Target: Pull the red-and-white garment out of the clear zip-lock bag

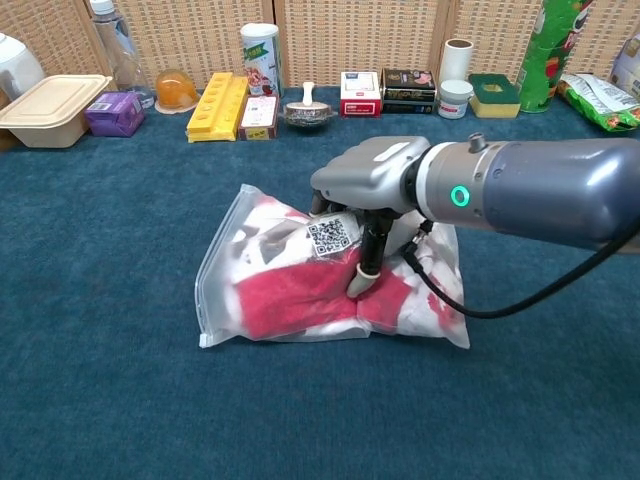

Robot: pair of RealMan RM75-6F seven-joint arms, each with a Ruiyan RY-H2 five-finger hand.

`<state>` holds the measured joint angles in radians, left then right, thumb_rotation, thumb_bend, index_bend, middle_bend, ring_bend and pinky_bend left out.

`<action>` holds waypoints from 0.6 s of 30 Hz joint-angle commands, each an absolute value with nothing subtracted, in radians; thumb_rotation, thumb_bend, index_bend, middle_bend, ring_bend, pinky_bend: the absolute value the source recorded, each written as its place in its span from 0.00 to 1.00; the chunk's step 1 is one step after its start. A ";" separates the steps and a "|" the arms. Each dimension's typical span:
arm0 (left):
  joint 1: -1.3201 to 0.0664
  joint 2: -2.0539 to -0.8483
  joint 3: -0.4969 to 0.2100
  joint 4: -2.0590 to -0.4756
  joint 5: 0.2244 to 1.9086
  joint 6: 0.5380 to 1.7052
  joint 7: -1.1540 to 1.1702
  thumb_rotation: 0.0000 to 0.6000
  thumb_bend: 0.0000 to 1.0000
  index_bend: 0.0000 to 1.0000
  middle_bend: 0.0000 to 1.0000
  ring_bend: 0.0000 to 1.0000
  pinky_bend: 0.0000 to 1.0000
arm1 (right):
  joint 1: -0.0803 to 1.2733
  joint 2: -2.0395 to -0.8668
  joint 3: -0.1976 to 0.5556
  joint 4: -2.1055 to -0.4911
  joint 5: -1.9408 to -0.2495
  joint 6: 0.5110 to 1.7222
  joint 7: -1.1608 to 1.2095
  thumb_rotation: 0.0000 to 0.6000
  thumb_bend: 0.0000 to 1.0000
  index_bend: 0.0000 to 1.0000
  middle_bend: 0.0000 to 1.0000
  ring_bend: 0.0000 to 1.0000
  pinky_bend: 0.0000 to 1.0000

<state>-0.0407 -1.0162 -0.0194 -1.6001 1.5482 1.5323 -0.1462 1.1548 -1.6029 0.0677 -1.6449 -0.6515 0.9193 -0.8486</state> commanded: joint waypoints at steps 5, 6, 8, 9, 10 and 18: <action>-0.088 -0.973 -0.039 -1.671 1.577 1.502 -0.087 1.00 0.22 0.46 0.42 0.31 0.33 | 1.021 -1.396 0.094 -1.763 -0.855 0.770 -0.489 0.78 0.18 0.83 0.86 1.00 0.94; -0.093 -0.969 -0.040 -1.678 1.580 1.497 -0.082 1.00 0.22 0.46 0.42 0.31 0.33 | 1.013 -1.385 0.096 -1.766 -0.874 0.763 -0.465 0.78 0.18 0.83 0.86 1.00 0.94; -0.110 -0.956 -0.043 -1.699 1.585 1.478 -0.066 1.00 0.22 0.46 0.42 0.31 0.33 | 0.990 -1.355 0.104 -1.777 -0.923 0.739 -0.391 0.79 0.18 0.83 0.86 1.00 0.94; -0.120 -0.948 -0.045 -1.710 1.587 1.465 -0.059 1.00 0.22 0.46 0.42 0.31 0.34 | 0.980 -1.341 0.111 -1.784 -0.946 0.727 -0.350 0.79 0.18 0.83 0.86 1.00 0.94; -0.138 -0.939 -0.051 -1.725 1.595 1.447 -0.051 1.00 0.22 0.46 0.42 0.31 0.35 | 0.966 -1.325 0.120 -1.794 -0.967 0.714 -0.300 0.79 0.18 0.83 0.86 1.00 0.94; -0.261 -0.881 -0.079 -1.818 1.598 1.286 0.021 1.00 0.22 0.46 0.45 0.35 0.43 | 0.901 -1.252 0.181 -1.805 -1.183 0.605 0.056 0.77 0.18 0.83 0.86 1.00 0.94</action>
